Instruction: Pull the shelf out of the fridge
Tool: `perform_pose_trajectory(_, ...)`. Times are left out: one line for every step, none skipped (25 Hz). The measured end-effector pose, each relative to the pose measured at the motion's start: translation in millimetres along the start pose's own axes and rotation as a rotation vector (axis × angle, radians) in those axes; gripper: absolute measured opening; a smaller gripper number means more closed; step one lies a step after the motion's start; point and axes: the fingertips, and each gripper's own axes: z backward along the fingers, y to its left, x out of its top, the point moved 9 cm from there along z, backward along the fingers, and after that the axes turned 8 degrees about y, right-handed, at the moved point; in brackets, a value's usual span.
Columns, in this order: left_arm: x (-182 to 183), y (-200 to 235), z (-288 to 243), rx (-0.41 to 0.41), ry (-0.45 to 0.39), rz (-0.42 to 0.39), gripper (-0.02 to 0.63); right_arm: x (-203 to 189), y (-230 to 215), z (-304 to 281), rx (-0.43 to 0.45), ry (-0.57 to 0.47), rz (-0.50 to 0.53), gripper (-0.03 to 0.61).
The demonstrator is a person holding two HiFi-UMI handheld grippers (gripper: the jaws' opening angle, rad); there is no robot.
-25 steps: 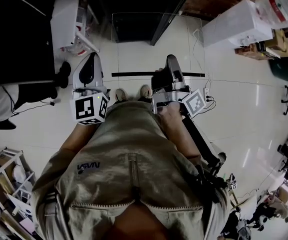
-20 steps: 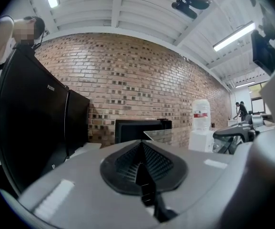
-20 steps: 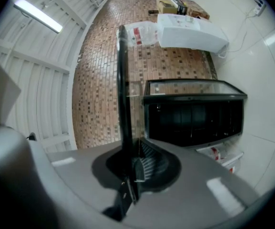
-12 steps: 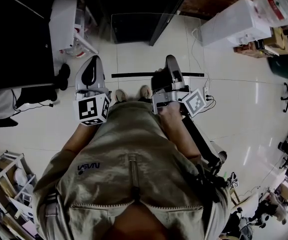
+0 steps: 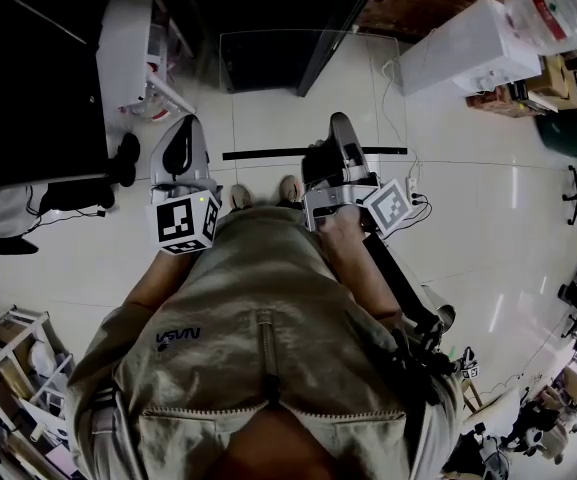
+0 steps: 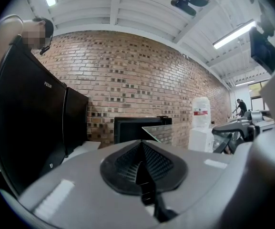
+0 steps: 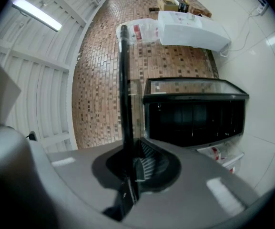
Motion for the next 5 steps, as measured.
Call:
perform_pose_trajectory(-0.1,-0.7,-0.1,-0.002,0.001,-0.001,0.006,0.5,-0.3,0.1,-0.001,0.000,0.001,0.014)
perform_pose_trajectory(-0.2,-1.3,-0.2,-0.003,0.001,-0.001,0.006,1.0,-0.6,0.4,-0.002,0.000,0.001,0.014)
perform_pose_trajectory(-0.6,-1.8,-0.1,-0.004,0.001,-0.002,0.006,1.4,-1.0,0.6,-0.003,0.000,0.001,0.014)
perform_pose_trajectory(-1.0,-2.2,-0.1,-0.005,0.002,-0.002,0.006,1.8,-1.5,0.8,-0.003,0.000,0.001,0.014)
perform_pose_trajectory(-1.4,-2.5,0.0,-0.005,0.002,-0.003,0.006,2.1,-1.9,1.0,-0.003,0.000,0.002,0.014)
